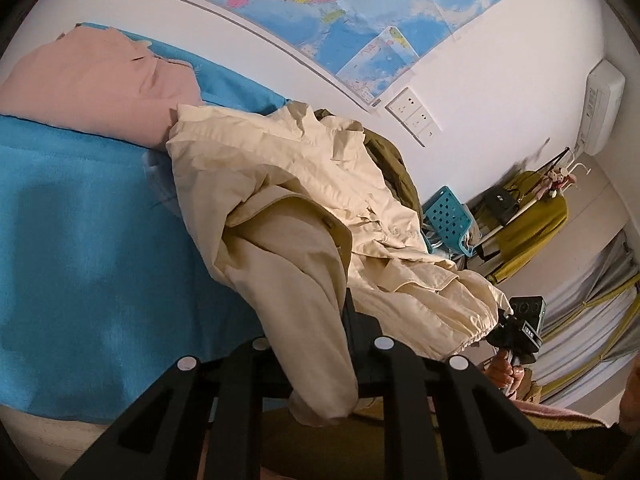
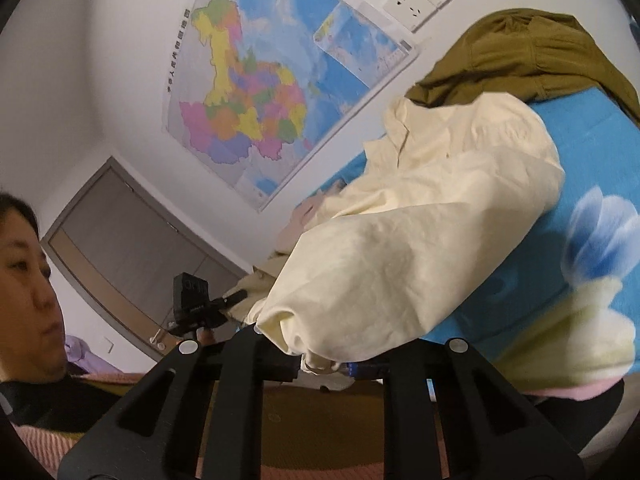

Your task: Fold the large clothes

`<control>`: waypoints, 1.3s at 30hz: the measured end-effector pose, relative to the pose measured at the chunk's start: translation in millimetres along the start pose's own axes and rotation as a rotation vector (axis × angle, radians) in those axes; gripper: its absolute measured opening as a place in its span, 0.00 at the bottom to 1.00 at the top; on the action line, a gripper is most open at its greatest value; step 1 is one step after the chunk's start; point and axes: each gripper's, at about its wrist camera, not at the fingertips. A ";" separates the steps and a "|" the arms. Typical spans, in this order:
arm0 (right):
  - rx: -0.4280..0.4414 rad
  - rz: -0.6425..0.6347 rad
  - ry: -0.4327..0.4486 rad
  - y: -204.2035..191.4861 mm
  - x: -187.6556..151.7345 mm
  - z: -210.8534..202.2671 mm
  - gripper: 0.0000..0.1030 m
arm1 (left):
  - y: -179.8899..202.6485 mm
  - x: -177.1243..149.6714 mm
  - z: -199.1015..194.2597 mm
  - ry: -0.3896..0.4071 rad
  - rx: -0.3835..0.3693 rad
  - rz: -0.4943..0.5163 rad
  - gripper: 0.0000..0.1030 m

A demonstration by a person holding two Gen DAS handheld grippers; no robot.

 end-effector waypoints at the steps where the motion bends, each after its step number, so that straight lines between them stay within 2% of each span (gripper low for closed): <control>1: 0.003 0.007 0.004 0.6 3.0 -0.4 0.16 | -0.1 3.0 0.5 -0.005 0.000 -0.012 0.14; 14: -0.012 0.022 0.066 -6.3 69.6 8.9 0.16 | 21.1 68.0 -3.2 -0.019 0.011 0.020 0.15; 28: -0.075 0.024 0.087 0.1 140.7 39.8 0.16 | 36.2 140.8 23.4 -0.053 0.103 0.058 0.15; 39: -0.123 0.046 0.057 17.6 184.1 72.7 0.16 | 31.8 173.8 42.0 -0.055 0.165 0.039 0.15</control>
Point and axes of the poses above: each gripper's, at about its wrist camera, not at the fingertips, and z roughly the way its jaws point, y to its right, x to its top, and after that the axes turned 8 degrees about -x, right-handed
